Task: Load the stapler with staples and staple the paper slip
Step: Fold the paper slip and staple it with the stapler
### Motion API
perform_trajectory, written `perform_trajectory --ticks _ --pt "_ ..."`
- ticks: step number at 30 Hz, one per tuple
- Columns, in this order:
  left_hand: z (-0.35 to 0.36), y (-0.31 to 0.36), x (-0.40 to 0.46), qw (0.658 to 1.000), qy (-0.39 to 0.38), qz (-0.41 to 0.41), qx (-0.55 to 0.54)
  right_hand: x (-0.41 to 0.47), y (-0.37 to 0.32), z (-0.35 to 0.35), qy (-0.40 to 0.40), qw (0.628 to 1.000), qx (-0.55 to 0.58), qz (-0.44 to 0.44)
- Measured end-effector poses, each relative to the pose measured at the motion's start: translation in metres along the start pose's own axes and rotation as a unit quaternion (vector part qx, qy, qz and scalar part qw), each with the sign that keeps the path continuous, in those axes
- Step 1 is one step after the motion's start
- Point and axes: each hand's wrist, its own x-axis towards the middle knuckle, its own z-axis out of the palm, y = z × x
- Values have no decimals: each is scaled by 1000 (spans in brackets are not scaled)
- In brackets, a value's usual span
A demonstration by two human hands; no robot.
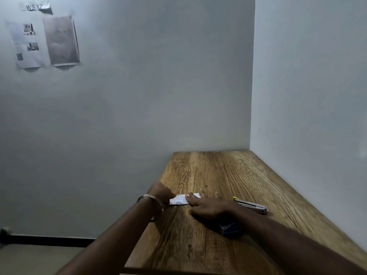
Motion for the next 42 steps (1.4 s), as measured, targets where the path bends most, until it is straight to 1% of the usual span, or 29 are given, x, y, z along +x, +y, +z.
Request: perform_trajectory --ticks 4,6,10,15,17,19,21,23,24,27,29,30,31,33,34,36,38,42 --pt "2 -3 -2 999 7 5 44 0 3 3 16 1000 9 -11" --pt "4 -5 -3 999 6 14 42 -2 3 2 16 1000 13 -14" --pt "7 -9 -1 999 -13 42 10 -7 1 0 16 999 25 -23" --pt "8 -12 -8 997 -9 67 -41 -13 1 -4 22 999 24 -37" --pt "7 -14 -10 995 -9 68 -66 -15 -1 -6 30 998 30 -44" --pt "5 -16 -12 991 -14 49 -122 -19 -2 -8 50 995 61 -57" --pt "3 -18 -15 979 -41 18 -200 -25 -1 -10 94 982 145 -74" --pt "3 -17 -19 959 -71 -8 -273 -33 3 -18 161 956 234 -71" --pt "3 -16 -21 949 -81 -19 -305 -37 9 -24 203 946 247 -59" --pt "5 -14 -27 917 -105 -40 -383 -54 37 -41 330 915 230 5" --pt "9 -12 -32 899 -124 -49 -418 -68 64 -47 380 903 193 57" --pt "11 -11 -35 892 -134 -52 -428 -76 77 -46 377 908 166 80" --pt "13 -10 -37 886 -143 -52 -437 -84 89 -45 352 921 132 102" --pt "19 -5 -42 877 -159 -52 -450 -99 110 -38 274 951 67 129" --pt "23 -2 -45 875 -164 -50 -452 -105 117 -34 240 961 55 129" --pt "28 5 -49 874 -173 -49 -451 -115 126 -25 202 970 83 106" --pt "33 10 -54 873 -184 -46 -448 -120 126 -17 198 971 106 75" --pt "41 18 -61 868 -187 -40 -457 -111 119 -1 235 965 109 49"
